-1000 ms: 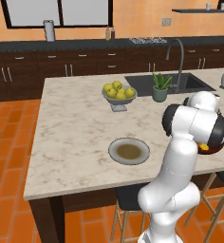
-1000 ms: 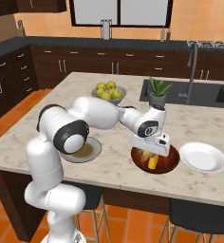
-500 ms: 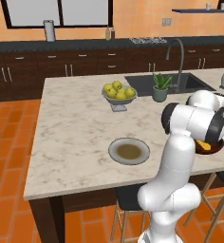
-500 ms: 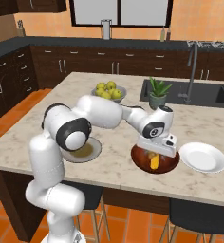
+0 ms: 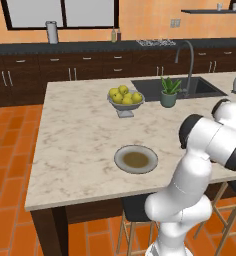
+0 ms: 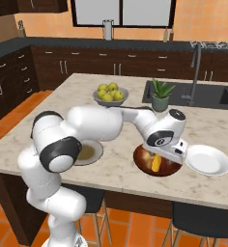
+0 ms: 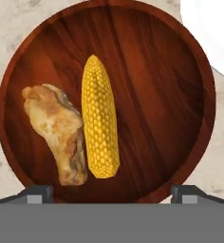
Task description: Pick the chicken drumstick and corn from their plates and place them in the bowl. Then put the bowl in the fridge.
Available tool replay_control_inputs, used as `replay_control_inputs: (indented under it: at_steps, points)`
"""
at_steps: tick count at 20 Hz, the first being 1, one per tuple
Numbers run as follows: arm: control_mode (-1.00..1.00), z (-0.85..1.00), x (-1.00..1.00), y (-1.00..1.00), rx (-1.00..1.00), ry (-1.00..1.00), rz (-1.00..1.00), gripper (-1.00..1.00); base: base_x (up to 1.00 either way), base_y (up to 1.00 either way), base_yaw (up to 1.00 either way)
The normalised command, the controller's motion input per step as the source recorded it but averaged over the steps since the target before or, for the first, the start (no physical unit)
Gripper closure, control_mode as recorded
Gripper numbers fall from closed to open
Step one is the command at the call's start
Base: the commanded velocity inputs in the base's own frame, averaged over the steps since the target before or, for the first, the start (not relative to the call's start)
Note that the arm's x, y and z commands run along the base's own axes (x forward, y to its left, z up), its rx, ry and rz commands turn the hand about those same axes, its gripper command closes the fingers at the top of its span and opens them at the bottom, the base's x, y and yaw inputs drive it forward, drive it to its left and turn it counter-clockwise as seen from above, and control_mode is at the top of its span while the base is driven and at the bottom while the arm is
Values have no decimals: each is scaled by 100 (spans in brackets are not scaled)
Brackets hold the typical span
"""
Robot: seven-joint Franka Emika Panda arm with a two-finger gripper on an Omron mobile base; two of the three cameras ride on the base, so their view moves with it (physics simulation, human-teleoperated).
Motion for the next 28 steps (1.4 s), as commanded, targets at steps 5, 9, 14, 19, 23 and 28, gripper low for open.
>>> replay_control_inputs:
  at_steps: [5, 9, 14, 19, 23, 28]
  points:
    - [-100, 30, -45, 0, 3, 2, -47, -100, 0, 0, 0]
    - [-100, 16, -55, -14, 10, 0, -37, -100, 0, 0, 0]
    - [-100, -25, -28, -18, 20, -2, -7, -100, 0, 0, 0]
    - [-100, -38, 30, -29, 2, 0, 0, -100, 0, 0, 0]
    - [-100, -18, 21, -28, 5, 0, 0, -100, 0, 0, 0]
    - [-100, -13, 31, -27, 7, 0, -1, -100, 0, 0, 0]
